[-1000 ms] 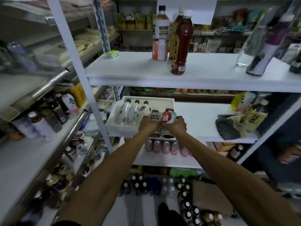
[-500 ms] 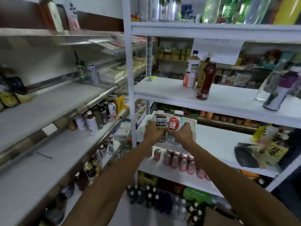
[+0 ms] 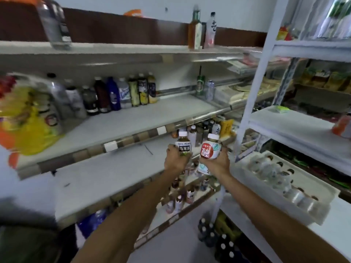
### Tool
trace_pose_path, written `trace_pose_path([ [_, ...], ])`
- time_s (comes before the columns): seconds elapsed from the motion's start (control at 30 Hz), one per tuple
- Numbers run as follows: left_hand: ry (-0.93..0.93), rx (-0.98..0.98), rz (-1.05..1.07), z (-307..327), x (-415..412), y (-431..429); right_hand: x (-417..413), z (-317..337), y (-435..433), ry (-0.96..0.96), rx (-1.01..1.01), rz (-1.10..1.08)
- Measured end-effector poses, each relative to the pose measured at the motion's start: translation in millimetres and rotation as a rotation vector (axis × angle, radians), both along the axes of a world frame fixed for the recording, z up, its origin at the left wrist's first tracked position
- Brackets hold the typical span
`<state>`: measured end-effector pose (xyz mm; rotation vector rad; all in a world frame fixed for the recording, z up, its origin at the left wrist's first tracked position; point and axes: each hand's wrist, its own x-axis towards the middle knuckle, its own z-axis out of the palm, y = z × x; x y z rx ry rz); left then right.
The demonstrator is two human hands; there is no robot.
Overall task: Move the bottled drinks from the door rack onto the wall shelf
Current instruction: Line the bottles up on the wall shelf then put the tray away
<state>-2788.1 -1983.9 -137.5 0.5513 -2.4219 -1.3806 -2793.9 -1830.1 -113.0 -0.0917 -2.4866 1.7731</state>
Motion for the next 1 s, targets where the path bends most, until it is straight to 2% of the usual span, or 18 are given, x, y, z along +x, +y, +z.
trace_pose_path([
  [0.17, 0.000, 0.004, 0.216, 5, 45, -96, 10, -7, -94, -0.034, 0.004, 0.202],
  [0.53, 0.008, -0.157, 0.575, 45, 119, -256, 33, 22, -279, 0.055, -0.013, 0.509],
  [1.0, 0.082, -0.214, 0.796, 44, 101, -345, 7, 34, -370, 0.097, 0.030, 0.600],
])
